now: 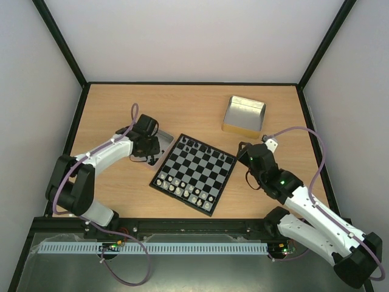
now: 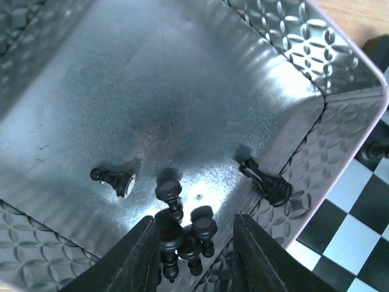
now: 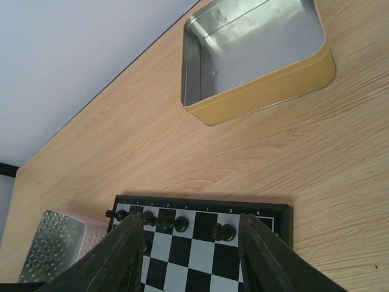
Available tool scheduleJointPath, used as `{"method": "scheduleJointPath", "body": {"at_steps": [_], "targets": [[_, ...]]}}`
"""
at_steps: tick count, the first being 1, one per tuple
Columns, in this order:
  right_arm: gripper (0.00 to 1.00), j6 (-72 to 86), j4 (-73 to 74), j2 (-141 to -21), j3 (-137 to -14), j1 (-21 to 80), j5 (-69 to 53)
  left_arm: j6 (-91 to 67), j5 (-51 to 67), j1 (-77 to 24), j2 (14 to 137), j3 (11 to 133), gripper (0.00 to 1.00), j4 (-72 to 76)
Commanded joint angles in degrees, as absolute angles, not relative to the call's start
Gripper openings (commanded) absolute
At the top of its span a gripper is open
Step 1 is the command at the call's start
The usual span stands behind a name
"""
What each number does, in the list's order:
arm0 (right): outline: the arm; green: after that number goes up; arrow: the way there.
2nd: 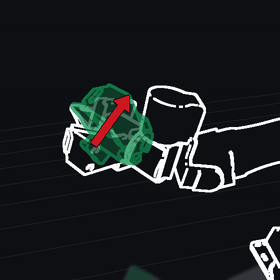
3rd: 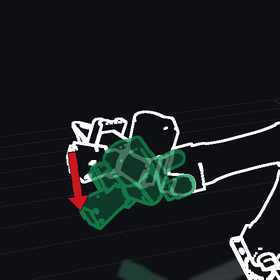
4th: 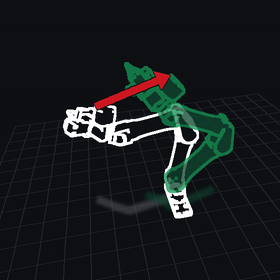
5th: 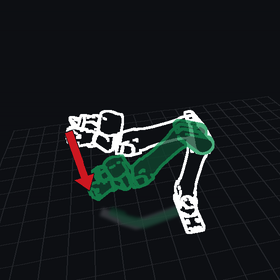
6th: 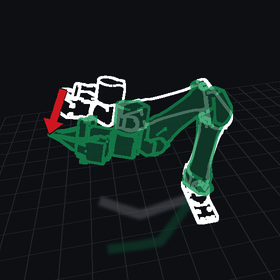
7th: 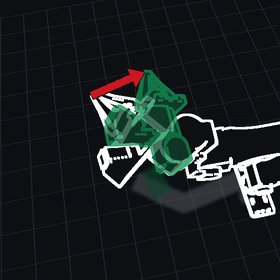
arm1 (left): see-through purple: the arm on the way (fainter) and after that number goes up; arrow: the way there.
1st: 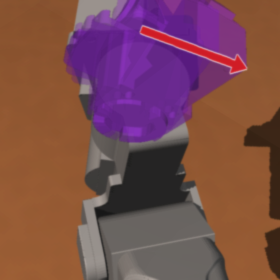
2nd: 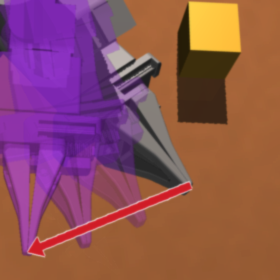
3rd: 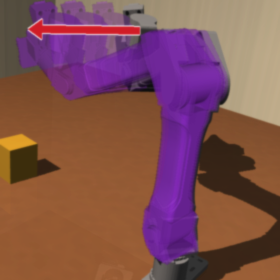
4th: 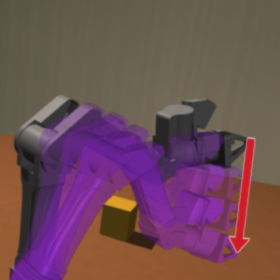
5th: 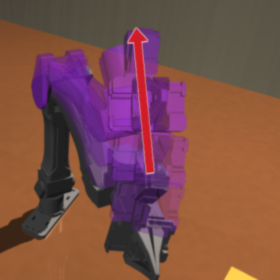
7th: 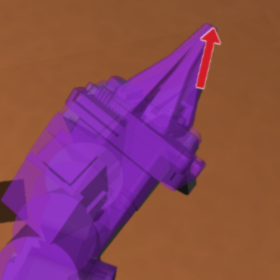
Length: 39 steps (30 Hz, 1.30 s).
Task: Set up the chess pieces on the board
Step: Pick up the chess piece from the storage box.
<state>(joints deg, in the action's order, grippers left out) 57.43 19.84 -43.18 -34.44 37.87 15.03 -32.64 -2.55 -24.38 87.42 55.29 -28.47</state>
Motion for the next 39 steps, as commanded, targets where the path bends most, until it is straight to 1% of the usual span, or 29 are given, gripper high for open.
{"method": "scheduleJointPath", "body": {"at_steps": [1, 6, 10, 15, 22, 25, 28, 30, 32, 39], "targets": [[0.42, 56.6, 17.0, -44.7, -33.6, 37.7, 14.0, -33.4, 0.0, -23.7, 88.2, 53.8, 0.34, -26.8], [0.42, 55.8, 16.8, -45.6, -33.7, 37.7, 14.2, -34.8, -0.6, -22.8, 91.8, 54.0, 0.36, -26.1], [0.42, 55.6, 16.8, -45.4, -33.3, 37.7, 15.6, -36.0, -1.8, -22.4, 94.2, 54.9, 0.41, -26.5], [0.42, 54.8, 16.5, -45.8, -33.5, 37.7, 16.4, -36.3, -1.6, -22.4, 96.2, 54.5, 0.41, -26.3], [0.41, 53.9, 15.7, -46.6, -33.7, 37.7, 17.0, -37.1, -3.1, -22.3, 98.5, 54.8, 0.29, -25.7], [0.41, 53.6, 15.4, -46.9, -33.8, 37.7, 17.1, -37.0, -4.1, -22.3, 99.6, 55.5, 0.27, -25.6], [0.41, 53.3, 15.4, -47.0, -34.0, 37.7, 17.4, -36.9, -4.3, -22.2, 100.4, 56.3, 0.19, -25.9], [0.41, 53.2, 15.5, -47.0, -34.2, 37.7, 17.6, -36.9, -4.7, -22.3, 100.1, 56.6, 0.15, -26.1], [0.41, 53.1, 15.7, -47.0, -34.5, 37.7, 17.7, -36.9, -5.2, -22.2, 99.1, 56.9, 0.13, -26.2], [0.41, 52.7, 15.3, -47.6, -35.1, 37.7, 17.8, -37.4, -5.7, -22.2, 94.2, 56.9, 0.12, -25.7]]}}
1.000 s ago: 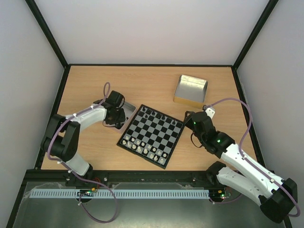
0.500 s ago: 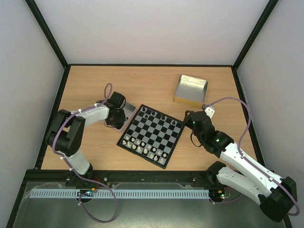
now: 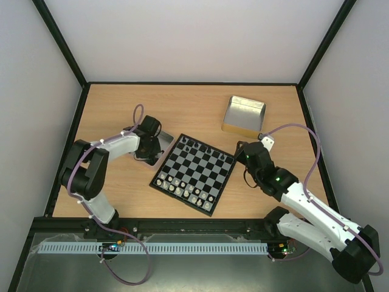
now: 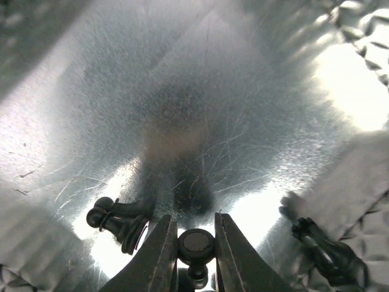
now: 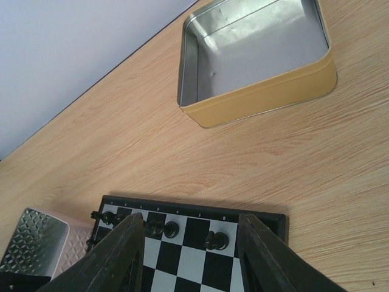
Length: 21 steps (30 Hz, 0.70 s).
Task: Set up the chess pieces on the board
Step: Pick up the chess piece from the storage box, then place the chess piece on the chessboard.
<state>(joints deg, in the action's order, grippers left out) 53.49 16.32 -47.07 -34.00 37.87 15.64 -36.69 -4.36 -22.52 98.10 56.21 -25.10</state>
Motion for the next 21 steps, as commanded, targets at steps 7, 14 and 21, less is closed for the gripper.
{"method": "scheduleJointPath", "body": {"at_steps": [7, 14, 21], "targets": [[0.41, 51.7, 13.0, -48.2, -35.0, 37.7, 15.4, -38.6, -5.0, -22.3, 86.5, 56.4, 0.13, -22.0], [0.42, 45.4, 3.6, -50.8, -35.4, 37.7, 3.5, -50.3, 9.6, -22.7, 76.0, 51.8, 0.14, -8.1], [0.52, 41.4, -11.2, -53.3, -35.1, 37.8, -10.0, -68.0, 18.5, -25.5, 71.7, 51.5, 0.14, 1.2]]}}
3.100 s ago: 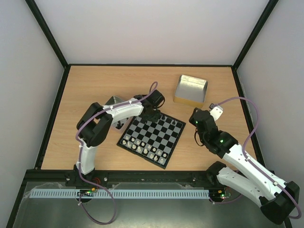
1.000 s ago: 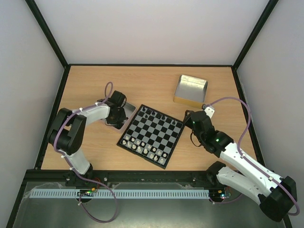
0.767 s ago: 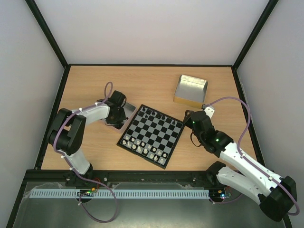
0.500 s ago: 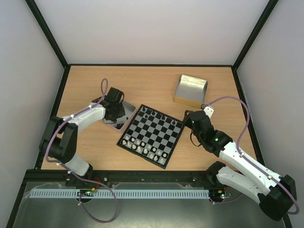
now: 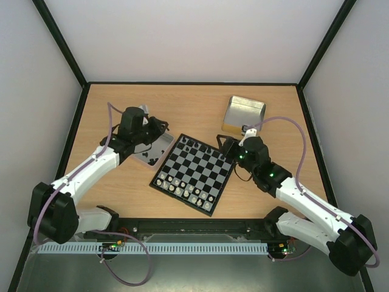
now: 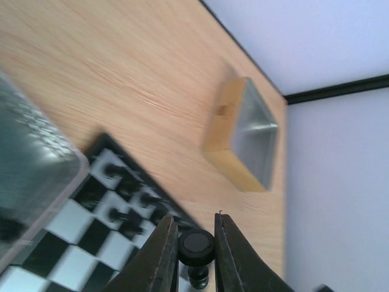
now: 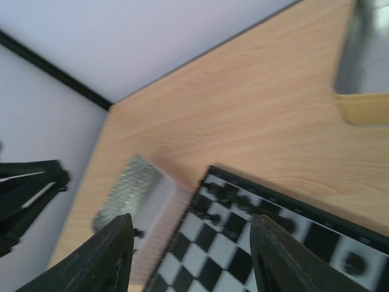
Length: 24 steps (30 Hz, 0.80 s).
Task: Set up the chess pieces on the board
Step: Place the chess piece on the chessboard.
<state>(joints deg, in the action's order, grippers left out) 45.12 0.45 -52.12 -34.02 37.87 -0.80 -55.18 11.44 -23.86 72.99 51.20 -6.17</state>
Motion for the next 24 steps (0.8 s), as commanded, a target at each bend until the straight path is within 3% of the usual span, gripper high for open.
{"method": "scheduleJointPath", "body": {"at_steps": [1, 9, 14, 19, 24], "targets": [[0.53, 41.1, -13.7, -54.2, -35.3, 37.8, -12.3, -70.7, 19.2, -26.1, 71.5, 51.2, 0.14, 2.0], [0.56, 47.6, -28.5, -60.5, -35.8, 39.1, -21.1, -94.0, 24.7, -30.5, 73.7, 46.8, 0.14, 17.7], [0.54, 48.6, -28.8, -63.7, -37.7, 40.3, -21.4, -101.8, 27.3, -33.5, 76.8, 46.7, 0.15, 25.9], [0.46, 49.8, -28.1, -64.9, -37.9, 40.7, -19.8, -105.3, 27.9, -35.7, 78.5, 46.0, 0.14, 29.7], [0.32, 50.6, -26.7, -65.5, -38.1, 40.8, -18.0, -106.1, 27.3, -36.0, 78.7, 44.9, 0.15, 30.9]]}}
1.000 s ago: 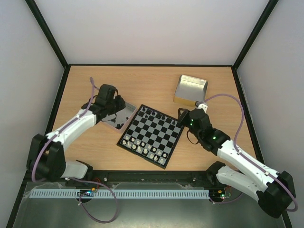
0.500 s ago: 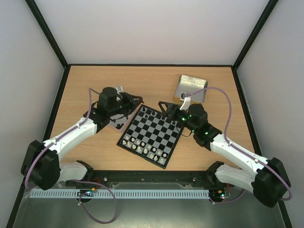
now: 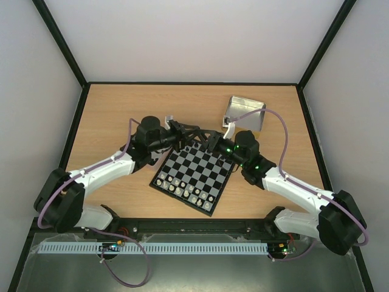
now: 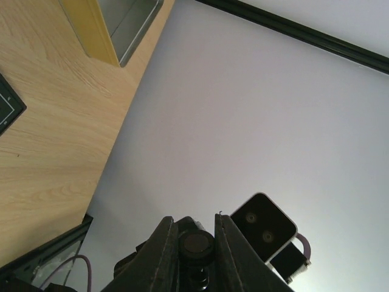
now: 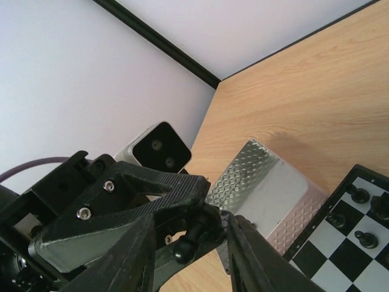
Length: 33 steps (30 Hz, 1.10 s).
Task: Set up the chess pieces on the board
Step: Place the chess piece on the chessboard.
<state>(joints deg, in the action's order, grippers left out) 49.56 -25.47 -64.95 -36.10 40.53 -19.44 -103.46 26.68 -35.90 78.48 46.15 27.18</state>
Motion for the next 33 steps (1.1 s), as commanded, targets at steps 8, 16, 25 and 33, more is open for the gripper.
{"method": "scheduleJointPath", "body": {"at_steps": [8, 16, 25, 33], "targets": [[0.09, 51.2, -25.3, -65.8, -38.2, 40.8, -16.1, -106.1, 27.0, -36.1, 79.0, 44.2, 0.15, 30.7], [0.02, 52.3, -24.4, -65.8, -38.5, 40.8, -16.6, -105.0, 26.8, -36.0, 79.5, 44.5, 0.18, 31.2], [0.02, 52.9, -9.2, -65.8, -42.6, 40.9, -11.9, -88.0, 24.0, -32.6, 77.3, 47.8, 0.55, 14.2], [0.02, 44.3, 11.5, -69.2, -46.4, 40.9, -8.5, -56.1, 12.8, -23.5, 70.2, 50.7, 0.60, -10.1]]}}
